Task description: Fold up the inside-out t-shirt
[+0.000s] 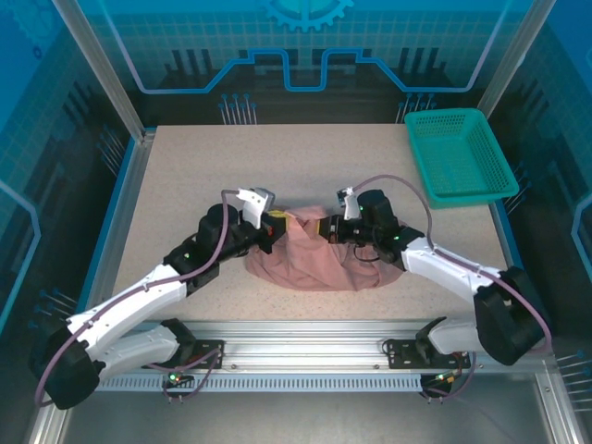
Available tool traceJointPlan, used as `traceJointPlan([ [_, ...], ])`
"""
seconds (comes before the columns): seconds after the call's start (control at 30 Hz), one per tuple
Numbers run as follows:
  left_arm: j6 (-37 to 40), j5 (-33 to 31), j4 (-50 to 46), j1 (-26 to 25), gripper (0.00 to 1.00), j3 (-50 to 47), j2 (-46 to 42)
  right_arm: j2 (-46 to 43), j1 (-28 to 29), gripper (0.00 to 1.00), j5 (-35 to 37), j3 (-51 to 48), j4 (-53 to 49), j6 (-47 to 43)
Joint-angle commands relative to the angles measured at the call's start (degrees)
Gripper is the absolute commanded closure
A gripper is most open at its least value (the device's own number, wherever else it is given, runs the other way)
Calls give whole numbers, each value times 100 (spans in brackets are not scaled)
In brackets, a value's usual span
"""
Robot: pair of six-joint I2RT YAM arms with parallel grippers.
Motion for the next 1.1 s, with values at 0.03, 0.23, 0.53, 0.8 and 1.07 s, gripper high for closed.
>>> traceJointPlan([
  [0.03, -55, -177, 43, 80, 100, -179, -153, -714, -217, 100, 536, 451, -1583, -926],
  [0.23, -163, -20, 118, 80, 100, -387, -94, -1019, -393, 100, 715, 1129, -3284, -1631],
  [0.53, -355, -70, 266, 80, 91, -889, 192, -583, -543, 100, 595, 1854, -5043, -2403],
  [0.8, -350, 476, 324, 72, 66, -975, 317, -308, -547, 100, 508, 1974, -5067, -2508],
  [1.07, 351, -207, 45, -816, 40, -24, 1469, -377, -555, 100, 459, 2010, -4989, -2512],
])
